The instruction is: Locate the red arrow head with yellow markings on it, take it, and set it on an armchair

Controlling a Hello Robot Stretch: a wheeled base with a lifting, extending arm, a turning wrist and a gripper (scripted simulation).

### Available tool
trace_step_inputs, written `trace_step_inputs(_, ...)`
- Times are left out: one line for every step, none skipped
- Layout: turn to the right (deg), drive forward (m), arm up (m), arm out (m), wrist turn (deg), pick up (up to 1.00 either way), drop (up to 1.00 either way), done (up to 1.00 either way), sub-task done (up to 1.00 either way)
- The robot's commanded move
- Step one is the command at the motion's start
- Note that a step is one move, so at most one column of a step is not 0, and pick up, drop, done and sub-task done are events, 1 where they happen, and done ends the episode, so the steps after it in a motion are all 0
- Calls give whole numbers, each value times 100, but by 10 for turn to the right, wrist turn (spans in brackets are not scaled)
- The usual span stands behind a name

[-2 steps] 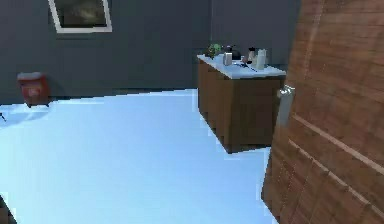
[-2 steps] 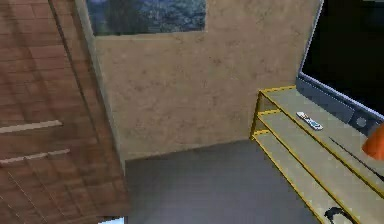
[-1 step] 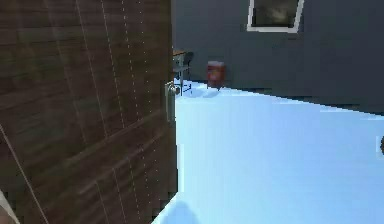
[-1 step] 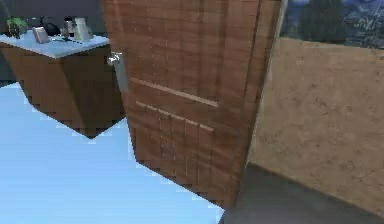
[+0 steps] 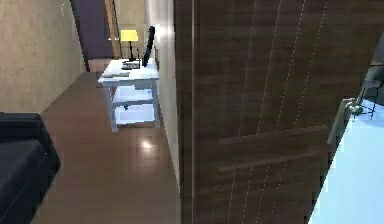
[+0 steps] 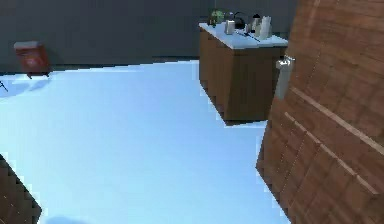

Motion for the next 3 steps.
trace_step_inputs(-270,0,0,0,0,0,0,0,0)
trace_step_inputs(0,100,0,0,0,0,0,0,0)
trace_step_inputs(-30,0,0,0,0,0,0,0,0)
